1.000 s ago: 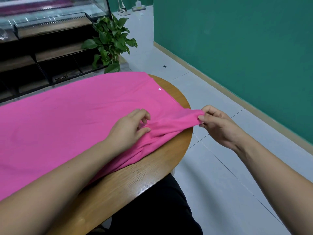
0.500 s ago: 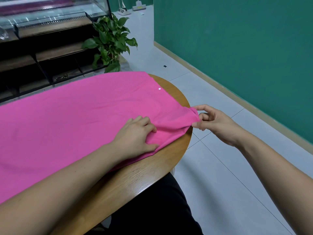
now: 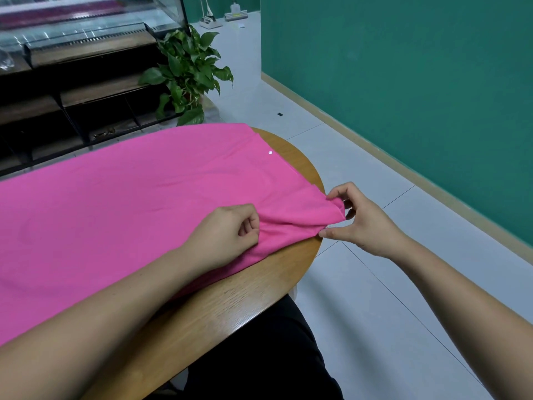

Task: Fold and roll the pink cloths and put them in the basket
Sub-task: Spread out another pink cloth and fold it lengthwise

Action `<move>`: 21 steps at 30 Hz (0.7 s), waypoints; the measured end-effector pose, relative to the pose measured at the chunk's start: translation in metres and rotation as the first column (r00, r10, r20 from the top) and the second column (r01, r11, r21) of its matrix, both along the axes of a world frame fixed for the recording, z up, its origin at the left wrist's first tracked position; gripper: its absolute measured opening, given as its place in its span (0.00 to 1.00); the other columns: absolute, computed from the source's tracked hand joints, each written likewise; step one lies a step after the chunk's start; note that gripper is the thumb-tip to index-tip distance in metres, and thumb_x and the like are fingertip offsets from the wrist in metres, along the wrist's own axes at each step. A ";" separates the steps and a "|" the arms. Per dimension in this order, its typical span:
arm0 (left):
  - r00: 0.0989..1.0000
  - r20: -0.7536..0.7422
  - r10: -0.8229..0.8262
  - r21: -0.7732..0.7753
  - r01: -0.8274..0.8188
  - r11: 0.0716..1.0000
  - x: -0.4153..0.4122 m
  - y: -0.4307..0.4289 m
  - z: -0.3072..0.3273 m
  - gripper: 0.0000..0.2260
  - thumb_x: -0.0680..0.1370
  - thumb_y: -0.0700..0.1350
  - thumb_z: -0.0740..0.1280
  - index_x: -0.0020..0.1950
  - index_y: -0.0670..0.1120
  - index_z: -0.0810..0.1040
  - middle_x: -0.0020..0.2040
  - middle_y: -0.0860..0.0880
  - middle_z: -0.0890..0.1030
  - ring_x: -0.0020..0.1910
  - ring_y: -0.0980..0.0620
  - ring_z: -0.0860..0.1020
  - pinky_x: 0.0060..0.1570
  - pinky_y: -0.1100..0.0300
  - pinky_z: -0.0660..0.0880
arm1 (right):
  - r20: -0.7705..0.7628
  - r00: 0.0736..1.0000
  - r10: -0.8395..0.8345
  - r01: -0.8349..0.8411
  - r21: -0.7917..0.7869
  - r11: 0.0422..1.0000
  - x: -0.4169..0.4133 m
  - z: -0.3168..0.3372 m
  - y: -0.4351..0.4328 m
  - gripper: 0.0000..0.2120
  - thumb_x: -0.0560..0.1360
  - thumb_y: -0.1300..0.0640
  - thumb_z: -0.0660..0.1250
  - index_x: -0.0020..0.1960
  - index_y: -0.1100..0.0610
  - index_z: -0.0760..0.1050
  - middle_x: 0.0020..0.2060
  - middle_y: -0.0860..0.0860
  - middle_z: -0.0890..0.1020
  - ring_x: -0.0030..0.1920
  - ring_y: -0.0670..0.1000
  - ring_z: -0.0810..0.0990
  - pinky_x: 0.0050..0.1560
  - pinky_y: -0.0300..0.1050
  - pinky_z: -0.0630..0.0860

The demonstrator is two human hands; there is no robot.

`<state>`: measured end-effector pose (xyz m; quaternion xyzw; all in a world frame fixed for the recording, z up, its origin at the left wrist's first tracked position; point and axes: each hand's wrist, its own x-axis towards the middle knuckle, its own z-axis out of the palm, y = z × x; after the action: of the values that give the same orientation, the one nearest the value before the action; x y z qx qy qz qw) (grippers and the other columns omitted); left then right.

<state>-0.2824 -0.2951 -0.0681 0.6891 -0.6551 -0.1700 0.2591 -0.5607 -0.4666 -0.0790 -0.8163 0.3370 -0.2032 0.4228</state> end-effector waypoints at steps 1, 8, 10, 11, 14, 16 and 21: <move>0.999 -0.046 0.012 -0.001 -0.012 1.000 0.000 0.001 0.003 0.08 0.74 0.40 0.72 0.44 0.53 0.78 0.38 0.55 0.82 0.39 0.55 0.80 0.41 0.62 0.76 | -0.005 1.000 -0.029 0.029 -0.039 0.999 0.000 -0.003 0.001 0.29 0.67 0.52 0.86 0.60 0.44 0.72 0.55 0.40 0.80 0.52 0.46 0.77 0.50 0.46 0.76; 0.993 -0.112 -0.039 -0.072 0.031 0.997 -0.006 0.016 0.028 0.09 0.74 0.38 0.74 0.44 0.53 0.80 0.39 0.55 0.82 0.41 0.51 0.80 0.42 0.66 0.73 | -0.110 0.991 -0.075 0.075 -0.003 0.997 -0.006 -0.014 0.008 0.25 0.64 0.40 0.85 0.55 0.41 0.77 0.60 0.41 0.74 0.64 0.43 0.74 0.65 0.44 0.71; 0.992 -0.094 -0.082 -0.082 0.074 0.994 -0.009 0.021 0.031 0.09 0.74 0.38 0.74 0.44 0.52 0.80 0.40 0.55 0.81 0.42 0.51 0.79 0.43 0.66 0.73 | -0.090 0.995 -0.041 0.049 0.090 0.995 -0.007 -0.009 0.011 0.22 0.64 0.41 0.85 0.52 0.45 0.81 0.63 0.40 0.73 0.68 0.40 0.72 0.70 0.43 0.69; 0.992 -0.077 -0.104 -0.081 0.097 0.992 -0.011 0.023 0.032 0.09 0.74 0.39 0.74 0.44 0.52 0.80 0.40 0.56 0.81 0.43 0.51 0.79 0.43 0.66 0.73 | -0.058 0.998 -0.029 0.038 0.152 0.988 -0.008 -0.006 0.012 0.21 0.65 0.42 0.85 0.51 0.48 0.82 0.65 0.40 0.74 0.69 0.40 0.72 0.72 0.45 0.69; 0.988 -0.023 -0.152 -0.067 0.150 0.986 -0.019 0.028 0.030 0.09 0.73 0.40 0.74 0.43 0.54 0.80 0.40 0.58 0.80 0.44 0.52 0.77 0.44 0.65 0.72 | 0.053 0.998 -0.036 0.014 0.370 0.929 -0.011 0.004 0.012 0.22 0.65 0.40 0.85 0.51 0.51 0.85 0.65 0.42 0.79 0.69 0.45 0.76 0.76 0.55 0.69; 0.984 0.008 -0.177 -0.050 0.177 0.983 -0.025 0.030 0.027 0.09 0.72 0.41 0.73 0.43 0.55 0.79 0.40 0.58 0.80 0.45 0.53 0.77 0.45 0.64 0.71 | 0.119 0.991 -0.060 0.002 0.433 0.901 -0.012 0.007 0.010 0.22 0.65 0.40 0.83 0.53 0.52 0.87 0.66 0.43 0.81 0.70 0.48 0.77 0.78 0.58 0.67; 0.968 0.052 -0.244 -0.024 0.245 0.969 -0.040 0.035 0.018 0.07 0.75 0.43 0.73 0.44 0.55 0.78 0.40 0.60 0.79 0.45 0.56 0.76 0.50 0.65 0.71 | 0.271 0.946 -0.177 0.033 0.462 0.886 -0.026 0.012 0.000 0.13 0.71 0.55 0.80 0.49 0.63 0.84 0.68 0.46 0.81 0.73 0.46 0.75 0.77 0.50 0.63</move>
<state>-0.3219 -0.2597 -0.0503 0.6030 -0.7436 -0.1740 0.2305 -0.5865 -0.4662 -0.0667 -0.6345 0.3497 -0.2661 0.6358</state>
